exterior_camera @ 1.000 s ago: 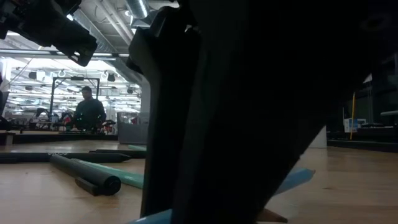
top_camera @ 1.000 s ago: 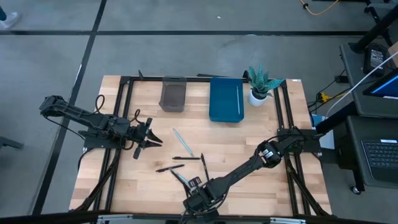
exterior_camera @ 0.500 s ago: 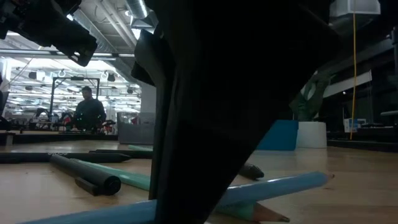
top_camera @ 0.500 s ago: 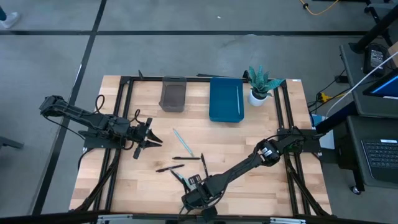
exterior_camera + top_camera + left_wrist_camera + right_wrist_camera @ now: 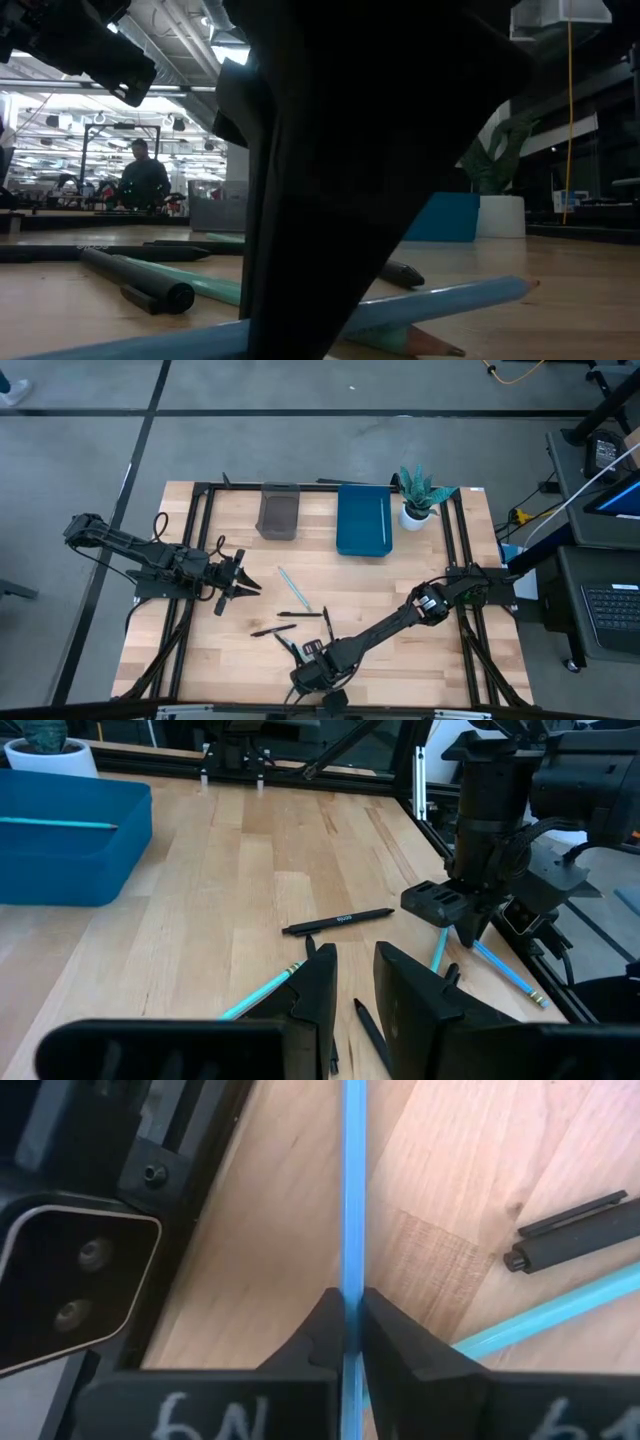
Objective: Sort pens & pencils
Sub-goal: Put the blue pencil into the blue bin
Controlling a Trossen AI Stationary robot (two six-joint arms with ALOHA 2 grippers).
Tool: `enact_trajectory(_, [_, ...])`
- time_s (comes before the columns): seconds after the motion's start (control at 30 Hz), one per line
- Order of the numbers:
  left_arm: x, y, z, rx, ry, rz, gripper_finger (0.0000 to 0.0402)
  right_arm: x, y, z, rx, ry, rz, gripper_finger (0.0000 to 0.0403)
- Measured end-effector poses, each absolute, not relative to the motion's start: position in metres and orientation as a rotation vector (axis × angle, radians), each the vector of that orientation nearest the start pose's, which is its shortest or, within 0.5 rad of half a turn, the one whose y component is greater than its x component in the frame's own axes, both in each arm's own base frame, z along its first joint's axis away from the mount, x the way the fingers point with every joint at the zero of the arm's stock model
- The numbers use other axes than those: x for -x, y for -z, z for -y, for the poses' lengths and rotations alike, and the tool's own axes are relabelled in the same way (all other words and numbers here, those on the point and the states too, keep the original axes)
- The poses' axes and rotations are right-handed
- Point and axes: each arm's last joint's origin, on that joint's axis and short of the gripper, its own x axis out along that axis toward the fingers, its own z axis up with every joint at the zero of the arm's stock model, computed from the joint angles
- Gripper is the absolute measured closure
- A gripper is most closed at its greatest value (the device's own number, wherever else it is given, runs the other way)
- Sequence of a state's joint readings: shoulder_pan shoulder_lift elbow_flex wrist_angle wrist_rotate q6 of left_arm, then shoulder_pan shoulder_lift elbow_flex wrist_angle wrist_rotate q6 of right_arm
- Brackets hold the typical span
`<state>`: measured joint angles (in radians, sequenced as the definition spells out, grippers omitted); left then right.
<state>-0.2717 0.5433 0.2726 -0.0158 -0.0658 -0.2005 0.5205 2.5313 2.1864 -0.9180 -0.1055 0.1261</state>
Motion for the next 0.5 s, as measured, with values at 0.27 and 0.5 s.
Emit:
enact_trajectory(0.27, [-0.1343,-0.2049,0.0354,0.15,0.175,-0.303,0.0337,-0.4475,-0.1367,-0.2584,0.154,-0.461,-1.283,0.038])
enact_trajectory(0.5, [-0.1342,-0.2048,0.0354,0.15,0.175,-0.304,0.0337,-0.4496,-0.1402,-0.2584,0.152,-0.462,-1.274,0.037])
